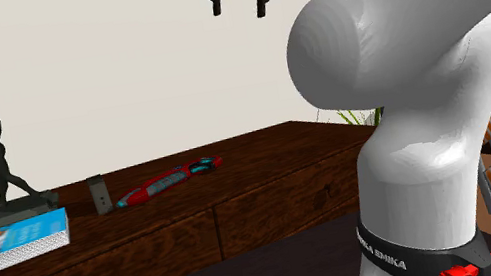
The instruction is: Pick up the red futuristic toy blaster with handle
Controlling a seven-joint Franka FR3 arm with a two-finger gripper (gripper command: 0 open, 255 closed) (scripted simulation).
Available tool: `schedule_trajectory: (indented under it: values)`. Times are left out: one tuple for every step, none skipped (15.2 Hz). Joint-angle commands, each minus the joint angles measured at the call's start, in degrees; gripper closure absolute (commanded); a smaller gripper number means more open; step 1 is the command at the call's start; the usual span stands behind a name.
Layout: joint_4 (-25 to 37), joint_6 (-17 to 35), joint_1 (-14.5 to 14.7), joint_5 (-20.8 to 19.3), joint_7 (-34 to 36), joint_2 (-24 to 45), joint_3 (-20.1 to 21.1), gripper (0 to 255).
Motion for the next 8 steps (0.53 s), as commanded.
schedule_trajectory:
  values:
    - [0.00,0.00,0.00,0.00,0.00,0.00,0.00,0]
    - [-0.94,1.63,-0.18,0.63,2.16,0.64,1.25,0]
    - [-1.77,3.27,-0.37,1.25,4.30,1.39,2.51,0]
    - [-2.51,4.93,-0.55,1.84,6.44,2.26,3.76,0]
    - [-3.15,6.60,-0.75,2.41,8.57,3.25,5.02,0]
    - [-3.68,8.29,-0.94,2.95,10.70,4.34,6.28,0]
    - [-4.12,9.98,-1.14,3.44,12.84,5.55,7.52,0]
    - [-4.45,11.67,-1.38,3.89,14.97,6.87,8.77,0]
